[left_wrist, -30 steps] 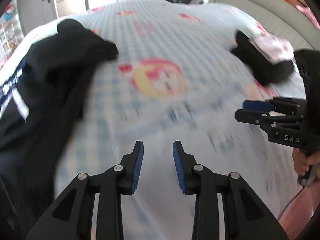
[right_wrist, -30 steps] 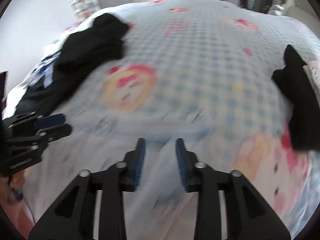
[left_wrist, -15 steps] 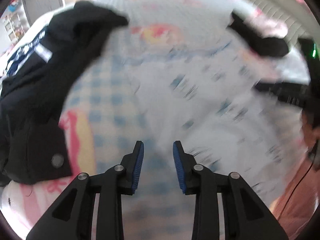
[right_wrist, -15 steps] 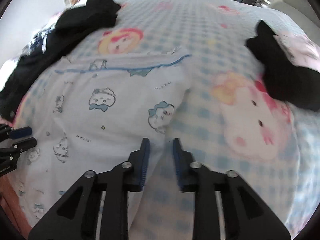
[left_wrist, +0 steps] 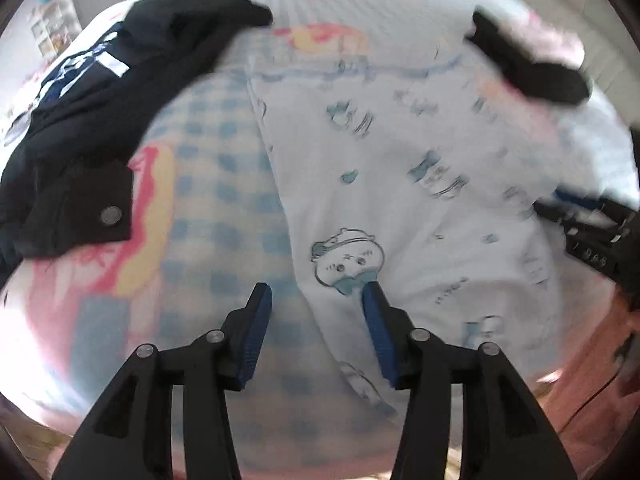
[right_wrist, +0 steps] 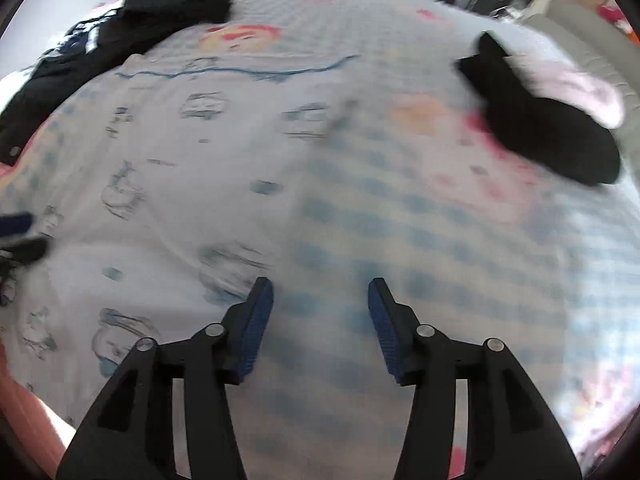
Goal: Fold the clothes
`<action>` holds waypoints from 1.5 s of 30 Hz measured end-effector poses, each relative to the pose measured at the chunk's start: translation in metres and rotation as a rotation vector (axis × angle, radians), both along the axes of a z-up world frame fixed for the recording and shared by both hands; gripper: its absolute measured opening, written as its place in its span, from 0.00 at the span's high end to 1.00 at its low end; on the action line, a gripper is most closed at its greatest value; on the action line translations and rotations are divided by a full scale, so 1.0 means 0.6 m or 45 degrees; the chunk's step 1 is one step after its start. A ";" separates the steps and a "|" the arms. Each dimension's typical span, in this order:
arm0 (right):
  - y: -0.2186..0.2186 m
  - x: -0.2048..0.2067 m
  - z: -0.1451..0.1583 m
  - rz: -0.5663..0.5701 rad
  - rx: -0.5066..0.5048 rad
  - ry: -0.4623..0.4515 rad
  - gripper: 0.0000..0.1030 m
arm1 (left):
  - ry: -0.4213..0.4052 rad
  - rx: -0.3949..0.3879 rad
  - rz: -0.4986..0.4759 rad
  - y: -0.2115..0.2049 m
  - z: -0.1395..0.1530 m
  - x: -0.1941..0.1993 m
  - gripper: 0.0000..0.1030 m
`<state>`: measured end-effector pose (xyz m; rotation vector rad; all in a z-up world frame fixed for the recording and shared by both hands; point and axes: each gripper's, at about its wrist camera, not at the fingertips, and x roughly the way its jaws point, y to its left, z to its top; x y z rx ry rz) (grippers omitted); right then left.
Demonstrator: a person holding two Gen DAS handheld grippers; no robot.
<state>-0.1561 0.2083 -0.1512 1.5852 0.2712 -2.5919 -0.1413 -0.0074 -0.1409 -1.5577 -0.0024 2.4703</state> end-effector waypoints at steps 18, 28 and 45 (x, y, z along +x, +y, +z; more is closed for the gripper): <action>-0.044 0.126 0.017 0.024 -0.306 0.011 0.53 | 0.089 0.038 -0.067 0.068 -0.006 0.086 0.49; -0.040 0.176 -0.012 0.059 -0.209 -0.069 0.44 | -0.065 0.109 0.014 -0.010 -0.026 0.114 0.47; -0.010 0.183 -0.013 0.014 -0.325 -0.081 0.43 | -0.038 0.310 0.154 -0.058 -0.023 0.126 0.55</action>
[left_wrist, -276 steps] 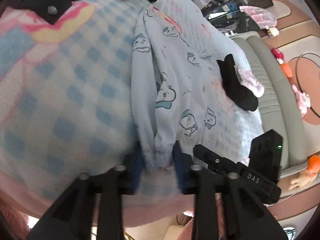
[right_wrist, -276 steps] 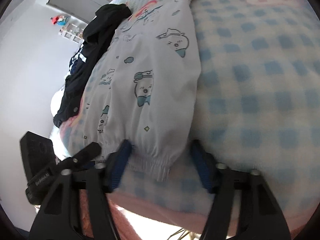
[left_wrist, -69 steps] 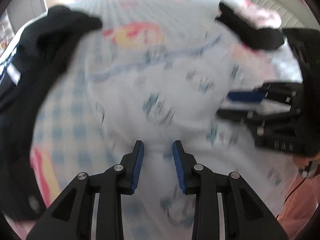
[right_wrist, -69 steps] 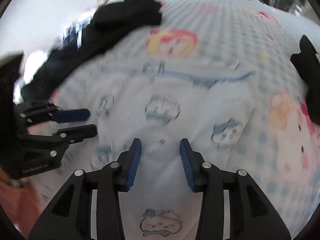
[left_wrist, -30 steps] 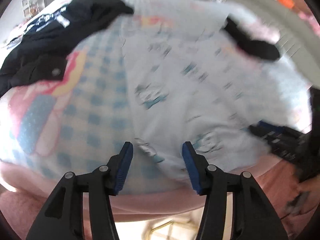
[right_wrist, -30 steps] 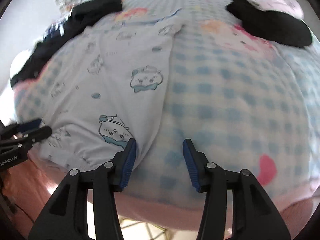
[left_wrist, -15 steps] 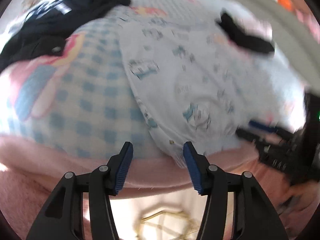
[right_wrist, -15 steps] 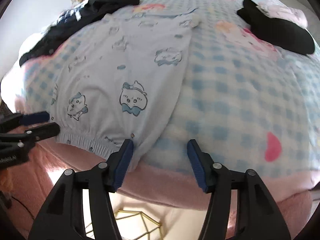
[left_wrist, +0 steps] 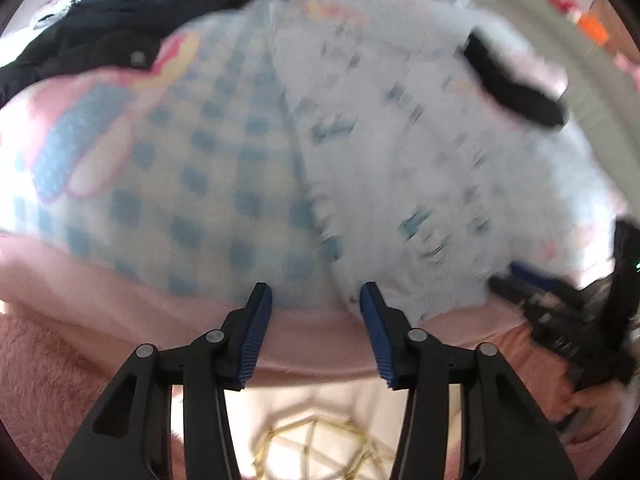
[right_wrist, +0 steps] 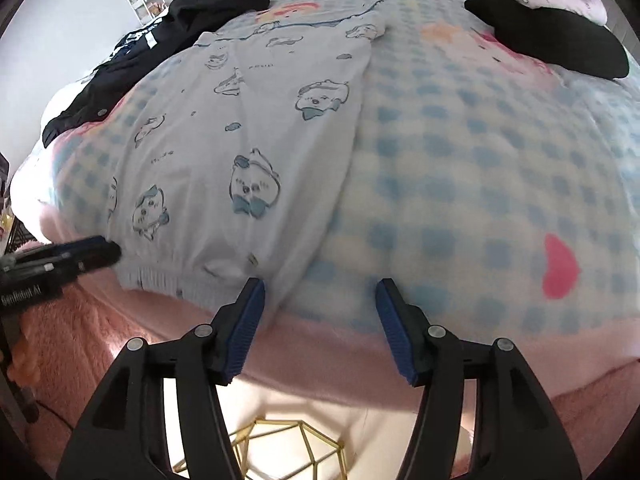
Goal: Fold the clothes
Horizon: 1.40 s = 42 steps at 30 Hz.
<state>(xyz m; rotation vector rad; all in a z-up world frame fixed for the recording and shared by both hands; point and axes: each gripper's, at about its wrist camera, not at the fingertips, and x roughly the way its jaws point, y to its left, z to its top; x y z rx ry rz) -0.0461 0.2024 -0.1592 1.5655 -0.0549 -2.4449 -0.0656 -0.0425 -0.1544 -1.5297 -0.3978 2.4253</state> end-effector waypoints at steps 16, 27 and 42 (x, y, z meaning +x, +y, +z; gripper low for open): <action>0.039 -0.127 0.065 -0.072 0.001 0.111 0.43 | -0.029 0.023 0.090 -0.013 -0.012 -0.180 0.53; 0.024 -0.233 0.044 -0.076 0.027 0.084 0.42 | -0.043 0.103 0.088 -0.028 -0.037 -0.224 0.76; 0.082 -0.316 -0.005 -0.214 0.307 0.069 0.62 | -0.010 -0.005 0.103 -0.048 -0.024 -0.203 0.93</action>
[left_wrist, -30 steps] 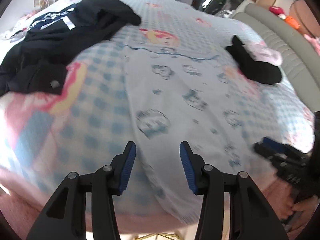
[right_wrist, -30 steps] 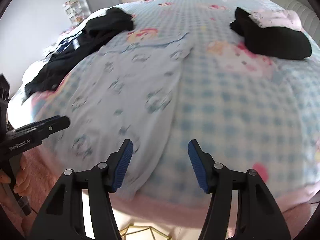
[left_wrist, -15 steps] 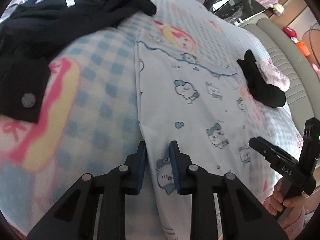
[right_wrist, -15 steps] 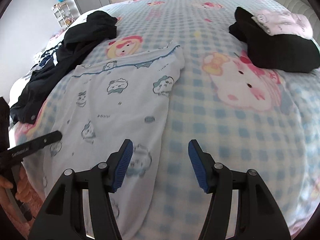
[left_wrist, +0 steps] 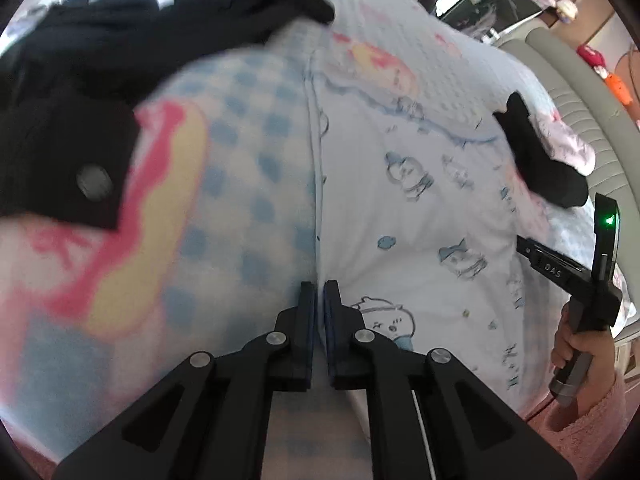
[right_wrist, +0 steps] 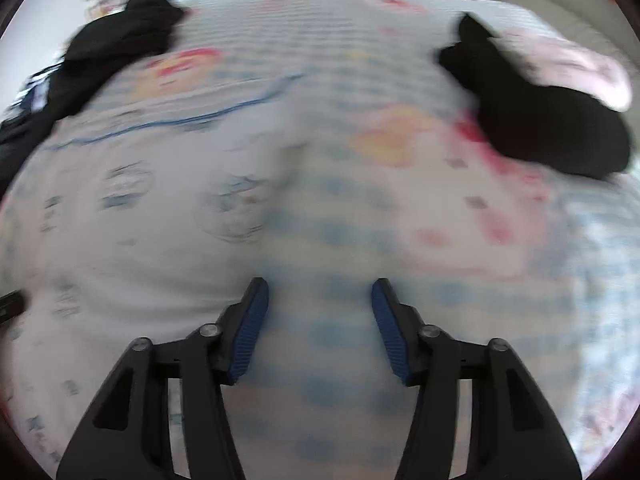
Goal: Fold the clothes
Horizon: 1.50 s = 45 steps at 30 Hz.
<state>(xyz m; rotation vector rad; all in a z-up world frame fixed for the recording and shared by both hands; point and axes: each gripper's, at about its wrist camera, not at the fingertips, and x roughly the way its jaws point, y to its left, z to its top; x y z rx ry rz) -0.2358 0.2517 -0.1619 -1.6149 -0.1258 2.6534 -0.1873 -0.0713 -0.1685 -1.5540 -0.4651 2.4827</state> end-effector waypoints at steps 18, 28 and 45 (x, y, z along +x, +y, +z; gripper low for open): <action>-0.114 -0.058 -0.004 0.361 0.111 0.022 0.53 | 0.026 -0.546 -0.334 0.088 -0.004 -0.077 0.62; -0.205 -0.062 0.013 0.641 0.129 0.065 0.54 | 0.104 -0.316 -0.378 0.112 -0.007 -0.168 0.63; -0.145 -0.150 0.014 0.548 0.167 0.066 0.54 | 0.059 -0.332 -0.473 0.102 -0.022 -0.262 0.65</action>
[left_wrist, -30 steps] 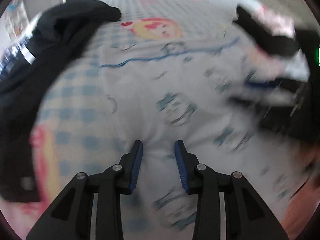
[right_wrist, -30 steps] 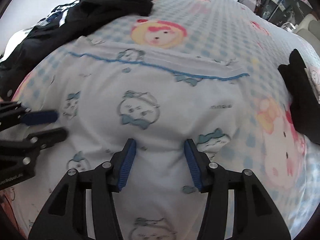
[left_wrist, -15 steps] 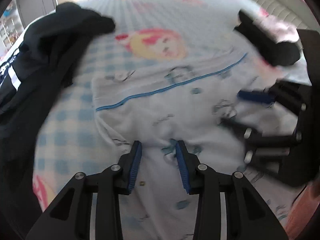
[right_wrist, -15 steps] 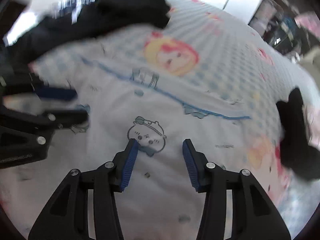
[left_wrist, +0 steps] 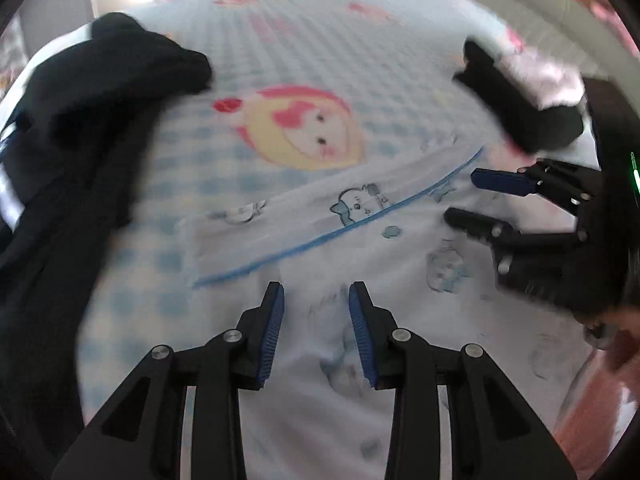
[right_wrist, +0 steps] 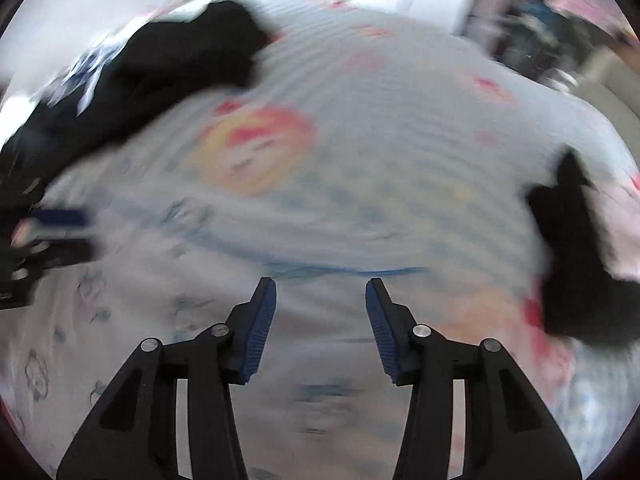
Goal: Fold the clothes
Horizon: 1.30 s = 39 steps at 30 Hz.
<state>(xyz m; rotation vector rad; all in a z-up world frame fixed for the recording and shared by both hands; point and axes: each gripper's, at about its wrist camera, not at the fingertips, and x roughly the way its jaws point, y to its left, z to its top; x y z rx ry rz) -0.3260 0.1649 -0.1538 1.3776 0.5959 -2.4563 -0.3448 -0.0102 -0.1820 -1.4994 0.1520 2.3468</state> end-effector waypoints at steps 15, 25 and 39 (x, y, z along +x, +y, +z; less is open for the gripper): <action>0.040 -0.051 0.015 -0.092 0.000 0.065 0.48 | -0.027 0.106 -0.034 -0.004 0.014 -0.007 0.61; 0.062 -0.080 -0.018 -0.253 0.007 0.022 0.32 | -0.051 0.163 0.185 -0.048 0.003 -0.070 0.69; 0.044 0.167 -0.020 -0.159 -0.151 -0.098 0.41 | -0.151 -0.035 -0.078 0.019 0.000 0.203 0.61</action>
